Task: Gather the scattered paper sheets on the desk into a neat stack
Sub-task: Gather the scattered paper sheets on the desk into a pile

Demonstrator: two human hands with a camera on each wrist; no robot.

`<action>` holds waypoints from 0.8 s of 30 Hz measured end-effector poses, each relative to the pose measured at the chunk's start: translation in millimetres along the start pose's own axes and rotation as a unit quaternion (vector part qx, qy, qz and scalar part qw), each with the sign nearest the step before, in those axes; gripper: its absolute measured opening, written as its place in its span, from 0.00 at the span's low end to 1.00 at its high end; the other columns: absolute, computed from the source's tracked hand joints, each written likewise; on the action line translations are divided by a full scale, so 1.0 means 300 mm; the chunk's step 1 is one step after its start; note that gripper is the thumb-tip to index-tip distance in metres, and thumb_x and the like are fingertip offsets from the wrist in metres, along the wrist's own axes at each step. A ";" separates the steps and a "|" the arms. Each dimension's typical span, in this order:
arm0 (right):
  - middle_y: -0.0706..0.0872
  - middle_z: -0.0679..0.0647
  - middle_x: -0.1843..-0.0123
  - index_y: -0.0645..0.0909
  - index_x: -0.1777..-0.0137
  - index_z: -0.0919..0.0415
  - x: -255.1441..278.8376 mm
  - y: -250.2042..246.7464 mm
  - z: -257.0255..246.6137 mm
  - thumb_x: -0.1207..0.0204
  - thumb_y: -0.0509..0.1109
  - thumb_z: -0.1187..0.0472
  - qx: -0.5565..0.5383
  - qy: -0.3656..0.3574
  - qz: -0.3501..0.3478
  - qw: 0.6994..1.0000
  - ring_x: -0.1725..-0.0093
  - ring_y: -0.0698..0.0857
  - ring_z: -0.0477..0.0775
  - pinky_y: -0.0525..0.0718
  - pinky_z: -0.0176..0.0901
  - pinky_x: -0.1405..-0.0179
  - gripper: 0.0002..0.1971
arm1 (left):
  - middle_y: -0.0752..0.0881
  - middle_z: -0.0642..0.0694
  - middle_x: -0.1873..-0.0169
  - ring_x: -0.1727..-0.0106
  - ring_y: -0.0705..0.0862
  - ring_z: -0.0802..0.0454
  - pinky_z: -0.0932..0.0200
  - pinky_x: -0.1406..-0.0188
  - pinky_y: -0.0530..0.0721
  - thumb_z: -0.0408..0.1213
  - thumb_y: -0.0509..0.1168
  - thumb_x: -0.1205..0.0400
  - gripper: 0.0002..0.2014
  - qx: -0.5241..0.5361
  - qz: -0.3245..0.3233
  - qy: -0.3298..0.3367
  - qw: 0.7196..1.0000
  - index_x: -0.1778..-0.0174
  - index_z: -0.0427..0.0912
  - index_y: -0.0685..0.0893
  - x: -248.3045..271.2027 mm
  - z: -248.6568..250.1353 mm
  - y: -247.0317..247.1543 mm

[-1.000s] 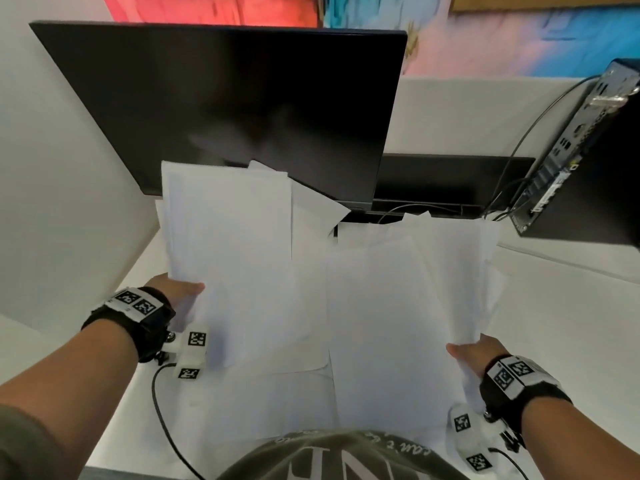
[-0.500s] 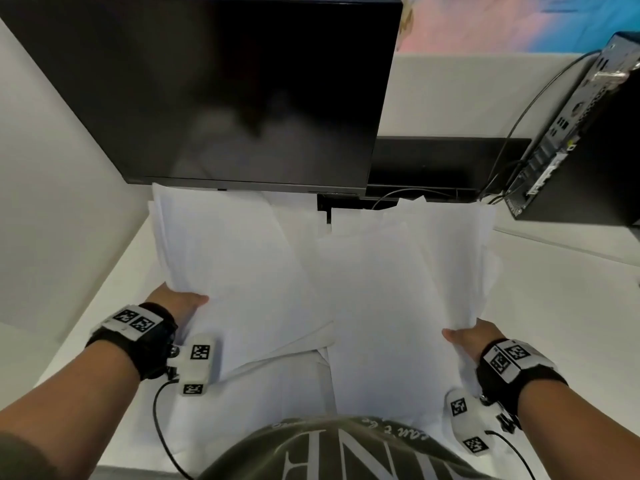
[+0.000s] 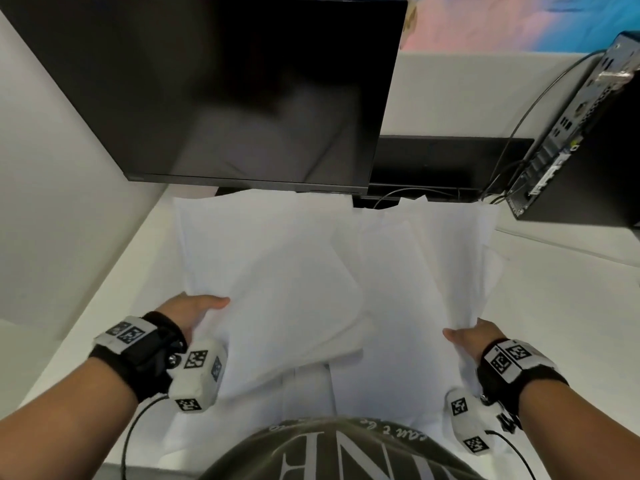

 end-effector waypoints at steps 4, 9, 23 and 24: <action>0.83 0.70 0.36 0.76 0.35 0.76 -0.001 0.002 0.013 0.29 0.74 0.65 -0.019 0.009 -0.004 1.000 0.37 0.82 0.68 0.77 0.49 0.37 0.25 | 0.91 0.40 0.67 0.53 0.84 0.37 0.42 0.47 0.82 0.17 0.64 0.24 0.18 -0.031 -0.046 -0.021 0.998 0.38 0.28 0.80 -0.036 -0.087 0.189; 0.70 0.64 0.22 0.61 0.21 0.70 -0.023 0.015 0.022 0.32 0.76 0.64 -0.094 0.015 -0.038 0.995 0.25 0.71 0.65 0.67 0.53 0.24 0.40 | 0.86 0.38 0.48 0.48 0.82 0.43 0.54 0.45 0.80 0.25 0.72 0.27 0.23 -0.192 0.007 0.045 0.980 0.36 0.30 0.77 -0.086 -0.062 0.322; 0.82 0.70 0.35 0.72 0.31 0.78 -0.032 0.036 0.025 0.38 0.82 0.62 -0.035 0.030 -0.058 0.997 0.36 0.81 0.67 0.77 0.51 0.34 0.38 | 0.79 0.41 0.31 0.32 0.77 0.44 0.60 0.37 0.74 0.34 0.72 0.24 0.33 -0.380 -0.100 0.092 0.915 0.24 0.40 0.66 -0.102 -0.058 0.556; 0.81 0.70 0.35 0.72 0.31 0.78 -0.034 0.038 0.026 0.37 0.81 0.63 -0.034 0.030 -0.059 0.997 0.36 0.81 0.67 0.77 0.50 0.34 0.37 | 0.79 0.42 0.32 0.32 0.78 0.44 0.60 0.36 0.74 0.38 0.72 0.24 0.32 -0.380 -0.099 0.094 0.915 0.25 0.41 0.68 -0.103 -0.053 0.541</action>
Point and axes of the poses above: each hand's wrist, its own x-axis away from the middle knuckle, its own y-axis out of the palm, z = x × y, the point moved 9 cm from there along -x, towards the middle knuckle
